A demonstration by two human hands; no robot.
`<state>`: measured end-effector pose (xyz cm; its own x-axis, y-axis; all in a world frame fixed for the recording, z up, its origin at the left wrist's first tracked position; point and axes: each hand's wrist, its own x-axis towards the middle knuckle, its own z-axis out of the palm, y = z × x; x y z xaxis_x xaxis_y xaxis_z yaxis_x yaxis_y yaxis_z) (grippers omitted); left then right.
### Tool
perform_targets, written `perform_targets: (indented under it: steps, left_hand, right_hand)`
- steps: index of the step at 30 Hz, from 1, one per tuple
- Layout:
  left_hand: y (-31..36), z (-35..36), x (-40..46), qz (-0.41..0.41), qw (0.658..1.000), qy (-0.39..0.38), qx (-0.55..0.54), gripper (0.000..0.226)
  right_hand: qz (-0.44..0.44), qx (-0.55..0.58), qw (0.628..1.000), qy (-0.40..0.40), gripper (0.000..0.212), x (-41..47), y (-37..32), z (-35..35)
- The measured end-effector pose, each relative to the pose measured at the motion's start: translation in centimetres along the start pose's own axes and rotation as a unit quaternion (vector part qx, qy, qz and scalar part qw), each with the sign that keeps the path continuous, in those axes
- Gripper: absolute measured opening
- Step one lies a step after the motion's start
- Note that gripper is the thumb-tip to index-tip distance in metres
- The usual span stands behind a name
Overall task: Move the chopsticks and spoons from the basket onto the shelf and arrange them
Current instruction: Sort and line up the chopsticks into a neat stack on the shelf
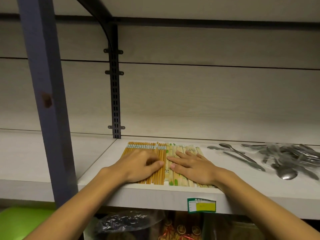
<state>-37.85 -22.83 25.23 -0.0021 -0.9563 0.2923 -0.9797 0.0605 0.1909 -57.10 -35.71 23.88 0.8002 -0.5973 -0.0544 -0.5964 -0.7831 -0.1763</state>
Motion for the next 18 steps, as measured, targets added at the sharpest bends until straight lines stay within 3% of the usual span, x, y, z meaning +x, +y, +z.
perform_targets:
  steps: [6, 12, 15, 18]
  left_hand:
    - [-0.6, 0.9, -0.4, 0.010, 0.995, 0.023, -0.093, 0.047]
    - [0.0, 0.6, 0.4, -0.033, 0.998, 0.046, -0.019, 0.050]
    - [0.1, 0.9, 1.0, -0.111, 0.991, -0.051, 0.063, 0.070]
    - [0.3, 1.5, 1.3, -0.176, 0.972, -0.146, 0.046, 0.083]
  right_hand:
    - [0.001, 0.009, 1.000, 0.002, 0.057, 0.0, 0.0, 0.0]
    - [-0.003, 0.024, 0.999, 0.027, 0.057, -0.4, -0.3, -0.2]
    - [-0.003, 0.008, 0.998, 0.055, 0.059, -0.8, -0.6, -0.4]
    - [0.019, -0.063, 0.996, 0.064, 0.071, -1.0, -0.8, -0.5]
